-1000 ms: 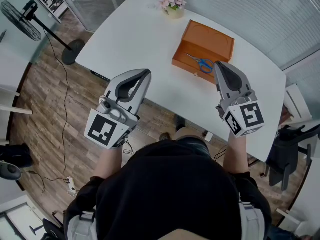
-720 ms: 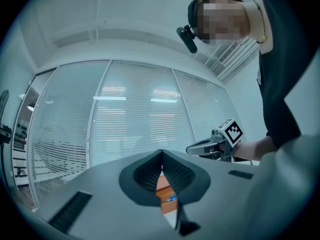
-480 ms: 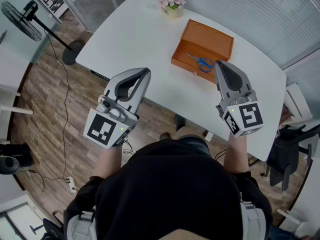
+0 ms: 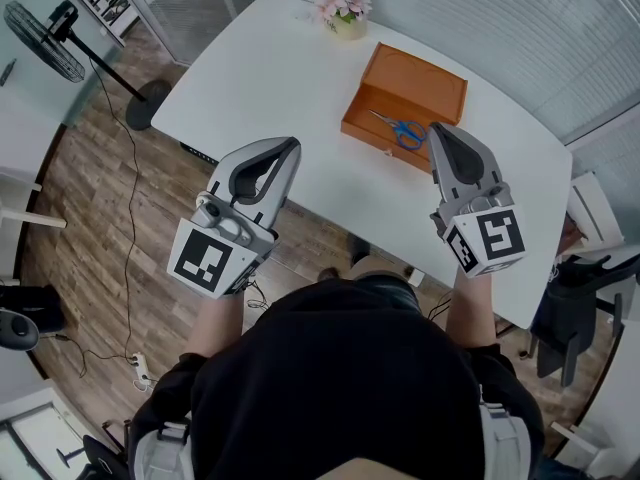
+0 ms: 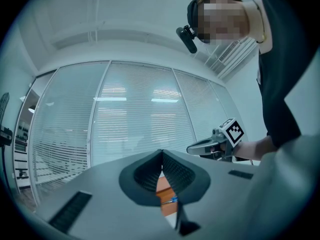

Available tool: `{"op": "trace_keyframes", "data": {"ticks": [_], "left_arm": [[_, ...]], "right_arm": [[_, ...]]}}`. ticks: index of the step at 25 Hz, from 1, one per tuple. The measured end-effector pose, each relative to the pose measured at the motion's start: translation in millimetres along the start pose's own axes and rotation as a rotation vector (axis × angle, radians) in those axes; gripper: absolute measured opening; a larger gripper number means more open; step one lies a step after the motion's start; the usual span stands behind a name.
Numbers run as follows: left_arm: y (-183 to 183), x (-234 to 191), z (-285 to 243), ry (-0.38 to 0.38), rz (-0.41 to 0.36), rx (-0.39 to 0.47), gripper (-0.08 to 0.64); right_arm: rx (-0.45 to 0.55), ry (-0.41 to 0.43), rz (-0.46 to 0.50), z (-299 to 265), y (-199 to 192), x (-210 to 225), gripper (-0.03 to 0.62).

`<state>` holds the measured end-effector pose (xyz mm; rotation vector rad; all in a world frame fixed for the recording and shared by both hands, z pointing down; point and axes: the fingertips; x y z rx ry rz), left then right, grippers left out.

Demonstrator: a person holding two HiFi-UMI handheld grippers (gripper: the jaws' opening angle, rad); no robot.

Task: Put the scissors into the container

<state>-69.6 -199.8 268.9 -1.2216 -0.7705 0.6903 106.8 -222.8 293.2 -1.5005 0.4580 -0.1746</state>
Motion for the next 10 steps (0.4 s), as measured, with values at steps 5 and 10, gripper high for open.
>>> {"op": "trace_keyframes", "data": {"ticks": [5,10], "left_arm": [[-1.9,-2.4,-3.6,0.006,0.004,-0.004,0.014],[-1.2,-3.2,-7.4,0.004,0.008,0.007,0.014]], "right_arm": [[0.001,0.004,-0.009,-3.4,-2.0,2.6,0.004],[0.003,0.005,-0.009,-4.9,-0.8,5.9,0.004]]}}
Point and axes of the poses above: the fingertips, and each gripper's own axes: z backward along the fingers, x to its right, y out of its top, and after that the axes turned 3 degrees about -y, right-handed
